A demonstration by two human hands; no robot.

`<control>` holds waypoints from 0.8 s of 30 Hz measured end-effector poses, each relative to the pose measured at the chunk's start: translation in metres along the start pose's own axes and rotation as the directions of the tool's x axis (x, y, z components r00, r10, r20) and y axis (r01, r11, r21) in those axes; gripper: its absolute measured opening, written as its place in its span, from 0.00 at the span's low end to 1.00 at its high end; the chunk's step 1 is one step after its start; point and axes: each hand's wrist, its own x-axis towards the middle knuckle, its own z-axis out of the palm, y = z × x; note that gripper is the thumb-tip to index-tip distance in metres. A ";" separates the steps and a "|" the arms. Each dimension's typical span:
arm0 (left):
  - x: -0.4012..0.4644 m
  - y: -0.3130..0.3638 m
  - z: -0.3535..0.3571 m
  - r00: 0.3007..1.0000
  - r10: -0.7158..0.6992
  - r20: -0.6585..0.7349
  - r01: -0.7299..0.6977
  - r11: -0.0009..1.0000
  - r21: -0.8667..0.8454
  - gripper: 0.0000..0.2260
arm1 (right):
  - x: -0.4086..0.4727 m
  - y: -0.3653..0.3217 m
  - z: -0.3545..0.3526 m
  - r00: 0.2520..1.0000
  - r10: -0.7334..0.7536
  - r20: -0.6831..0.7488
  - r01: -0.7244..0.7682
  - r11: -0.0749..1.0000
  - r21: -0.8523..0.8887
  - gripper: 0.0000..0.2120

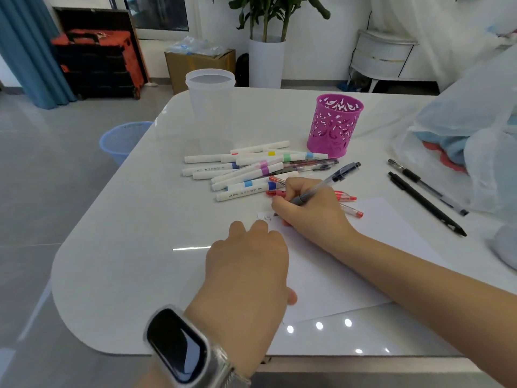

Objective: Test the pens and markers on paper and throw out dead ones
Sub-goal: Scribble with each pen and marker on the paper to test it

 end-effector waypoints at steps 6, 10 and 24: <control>-0.001 0.001 0.000 1.000 -0.010 0.003 0.010 1.000 0.001 0.27 | -0.001 0.000 0.000 1.000 -0.004 0.004 0.004 1.000 -0.011 0.12; -0.001 0.001 -0.002 1.000 -0.016 0.018 0.015 1.000 0.013 0.26 | 0.000 0.000 -0.001 1.000 -0.011 0.006 0.011 1.000 -0.001 0.14; 0.000 -0.004 -0.001 0.999 0.012 -0.045 -0.010 0.999 0.041 0.29 | -0.001 -0.011 -0.016 0.972 0.226 -0.062 -0.192 0.921 0.339 0.17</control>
